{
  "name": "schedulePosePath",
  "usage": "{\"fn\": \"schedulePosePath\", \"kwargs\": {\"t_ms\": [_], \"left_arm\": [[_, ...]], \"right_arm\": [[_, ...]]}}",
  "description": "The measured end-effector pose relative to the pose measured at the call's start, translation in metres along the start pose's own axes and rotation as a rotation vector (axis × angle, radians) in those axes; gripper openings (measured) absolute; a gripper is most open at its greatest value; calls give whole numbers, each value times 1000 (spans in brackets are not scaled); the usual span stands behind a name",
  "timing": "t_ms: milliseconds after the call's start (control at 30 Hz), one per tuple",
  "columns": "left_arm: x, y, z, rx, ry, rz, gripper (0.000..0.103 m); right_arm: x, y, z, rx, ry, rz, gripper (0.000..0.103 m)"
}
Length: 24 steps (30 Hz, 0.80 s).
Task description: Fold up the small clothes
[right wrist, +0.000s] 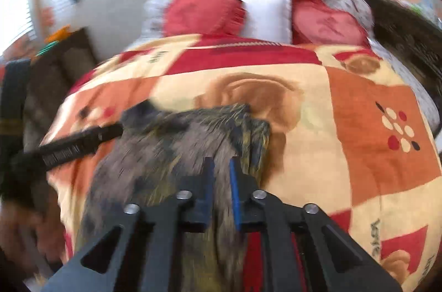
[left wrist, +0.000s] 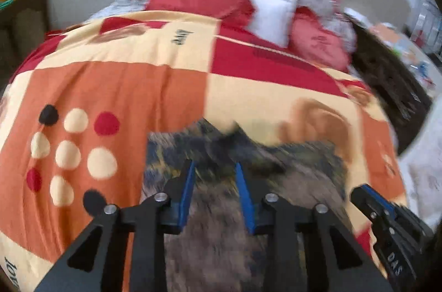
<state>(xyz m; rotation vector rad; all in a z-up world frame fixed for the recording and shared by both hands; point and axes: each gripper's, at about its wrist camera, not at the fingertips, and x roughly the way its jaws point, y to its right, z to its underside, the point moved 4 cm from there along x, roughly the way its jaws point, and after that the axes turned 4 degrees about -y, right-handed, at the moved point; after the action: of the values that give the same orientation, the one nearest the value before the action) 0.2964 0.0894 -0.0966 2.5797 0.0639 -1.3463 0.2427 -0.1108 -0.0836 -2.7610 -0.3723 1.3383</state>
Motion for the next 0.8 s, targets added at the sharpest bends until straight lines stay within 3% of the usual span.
{"fn": "schedulePosePath", "kwargs": {"t_ms": [133, 233, 333, 433, 667, 733, 800], "left_arm": [[33, 3, -8, 27, -29, -45, 32], [51, 3, -12, 62, 7, -71, 35], [64, 0, -13, 57, 31, -45, 37], [65, -5, -10, 33, 51, -13, 37], [63, -4, -11, 48, 59, -30, 38], [57, -6, -14, 45, 45, -12, 38], [44, -8, -22, 23, -2, 22, 41]], "right_arm": [[34, 3, -20, 58, -25, 45, 24], [75, 12, -19, 98, -119, 58, 24], [94, 18, -11, 61, -86, 61, 19], [96, 19, -8, 46, -65, 61, 19], [97, 17, -11, 41, -76, 40, 20], [89, 16, -16, 45, -117, 22, 20], [63, 16, -20, 55, -95, -9, 21]]}}
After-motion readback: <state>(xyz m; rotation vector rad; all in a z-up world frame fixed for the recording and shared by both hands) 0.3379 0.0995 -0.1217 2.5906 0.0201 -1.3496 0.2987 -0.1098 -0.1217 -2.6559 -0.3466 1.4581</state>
